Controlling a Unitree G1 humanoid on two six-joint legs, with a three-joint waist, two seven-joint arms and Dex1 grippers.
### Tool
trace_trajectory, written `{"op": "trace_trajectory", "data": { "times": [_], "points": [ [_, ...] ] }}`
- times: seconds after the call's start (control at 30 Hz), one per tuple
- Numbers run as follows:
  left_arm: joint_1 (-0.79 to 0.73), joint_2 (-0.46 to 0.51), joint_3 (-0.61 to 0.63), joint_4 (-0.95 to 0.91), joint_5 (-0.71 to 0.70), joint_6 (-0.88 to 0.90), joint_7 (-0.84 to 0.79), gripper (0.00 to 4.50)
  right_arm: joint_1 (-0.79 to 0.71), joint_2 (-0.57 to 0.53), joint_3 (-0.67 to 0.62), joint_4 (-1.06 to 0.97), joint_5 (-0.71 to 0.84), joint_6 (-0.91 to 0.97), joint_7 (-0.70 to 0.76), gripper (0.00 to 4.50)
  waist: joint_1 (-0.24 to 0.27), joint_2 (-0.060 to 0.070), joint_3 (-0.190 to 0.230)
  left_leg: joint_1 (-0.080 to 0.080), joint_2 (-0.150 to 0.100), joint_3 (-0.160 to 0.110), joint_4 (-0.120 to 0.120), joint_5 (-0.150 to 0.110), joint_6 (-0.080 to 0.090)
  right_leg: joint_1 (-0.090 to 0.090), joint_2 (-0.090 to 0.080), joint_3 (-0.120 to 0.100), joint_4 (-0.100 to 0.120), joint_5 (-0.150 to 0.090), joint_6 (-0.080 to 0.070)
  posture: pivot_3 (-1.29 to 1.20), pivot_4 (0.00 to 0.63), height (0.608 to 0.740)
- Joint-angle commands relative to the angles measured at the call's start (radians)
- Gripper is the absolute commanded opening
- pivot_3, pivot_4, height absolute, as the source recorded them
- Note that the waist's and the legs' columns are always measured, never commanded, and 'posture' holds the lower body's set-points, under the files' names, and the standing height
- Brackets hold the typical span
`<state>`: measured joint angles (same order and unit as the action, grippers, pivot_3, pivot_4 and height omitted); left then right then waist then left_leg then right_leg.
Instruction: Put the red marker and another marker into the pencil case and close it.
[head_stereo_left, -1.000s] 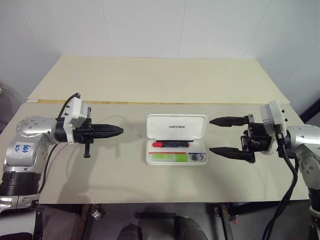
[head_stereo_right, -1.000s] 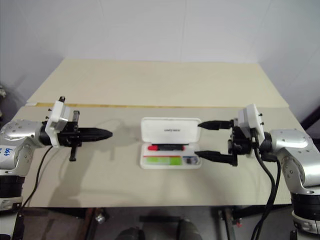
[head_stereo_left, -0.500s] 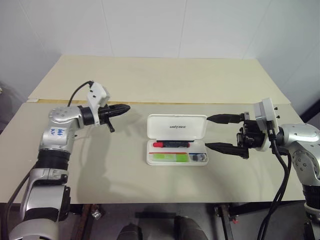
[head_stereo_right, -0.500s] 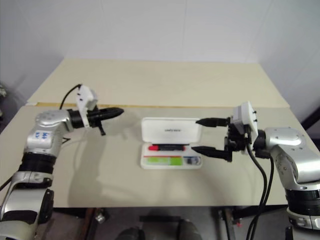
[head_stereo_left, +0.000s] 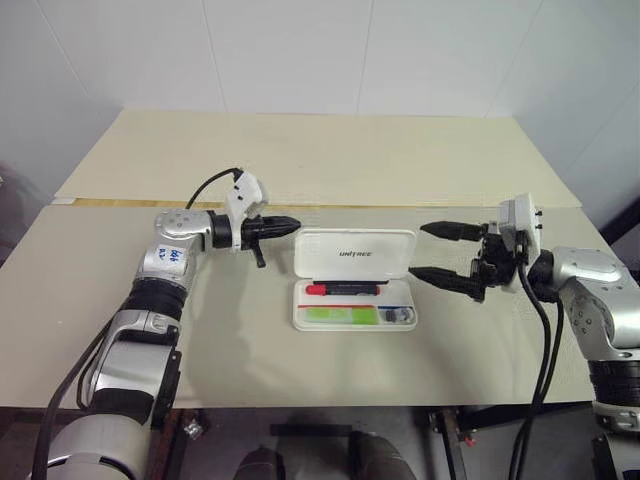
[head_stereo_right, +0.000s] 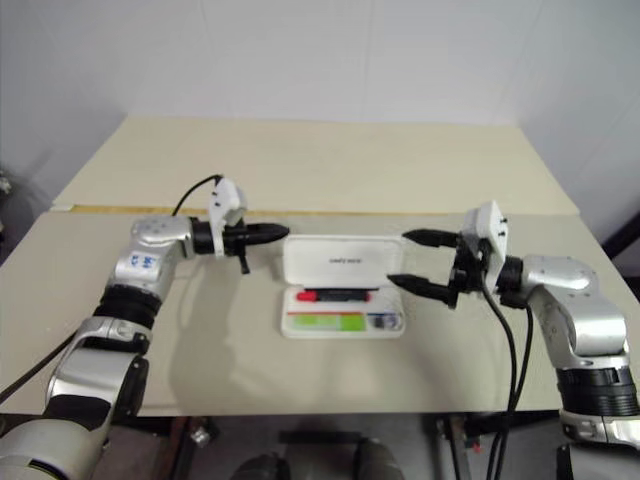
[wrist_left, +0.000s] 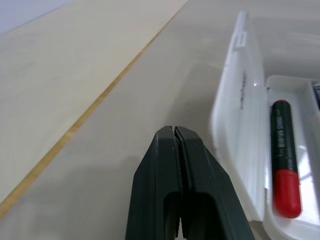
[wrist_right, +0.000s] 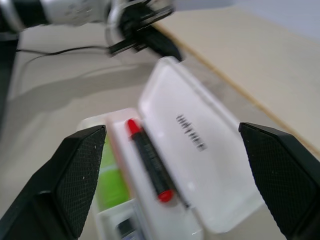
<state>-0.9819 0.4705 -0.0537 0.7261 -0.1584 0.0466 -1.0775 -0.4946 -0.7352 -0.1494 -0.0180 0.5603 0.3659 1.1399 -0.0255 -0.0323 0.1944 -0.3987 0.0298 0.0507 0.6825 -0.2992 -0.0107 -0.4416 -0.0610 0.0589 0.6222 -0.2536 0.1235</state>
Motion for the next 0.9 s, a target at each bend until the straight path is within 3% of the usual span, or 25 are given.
{"op": "trace_trajectory", "data": {
  "times": [0.03,0.3,0.6,0.9],
  "points": [
    [-0.003,0.000,0.010,-0.032,-0.009,-0.012,-0.020,0.04,0.029,-0.003,-0.066,-0.049,0.028,-0.020,-0.020,4.50,0.001,0.000,0.000,0.000,0.000,0.000,0.000,0.000,0.000,0.000,0.000,0.000,0.000,0.000,0.000,0.00,0.150,0.740],
    [0.011,-0.014,0.014,-0.063,-0.035,-0.024,-0.092,0.04,0.073,-0.013,-0.088,-0.083,0.044,-0.014,-0.037,4.50,0.001,0.000,0.000,-0.001,0.000,0.000,0.000,0.000,0.000,0.000,0.000,0.000,-0.001,0.001,0.001,0.00,0.150,0.740],
    [0.122,-0.034,-0.083,-0.271,-0.055,-0.073,-0.309,0.04,0.076,-0.034,-0.113,-0.094,0.058,0.008,-0.047,4.50,0.000,0.000,0.000,-0.001,0.000,0.000,0.000,0.000,0.000,0.000,0.000,0.001,-0.001,0.001,0.001,0.00,0.150,0.740],
    [0.193,-0.054,-0.233,-0.359,0.055,-0.028,-0.268,0.04,0.096,-0.036,-0.129,-0.128,0.071,0.027,-0.072,4.50,0.001,0.000,0.000,-0.001,0.000,-0.001,0.000,0.000,0.000,0.000,0.000,0.001,-0.001,0.001,0.001,0.00,0.150,0.740]
  ]
}}
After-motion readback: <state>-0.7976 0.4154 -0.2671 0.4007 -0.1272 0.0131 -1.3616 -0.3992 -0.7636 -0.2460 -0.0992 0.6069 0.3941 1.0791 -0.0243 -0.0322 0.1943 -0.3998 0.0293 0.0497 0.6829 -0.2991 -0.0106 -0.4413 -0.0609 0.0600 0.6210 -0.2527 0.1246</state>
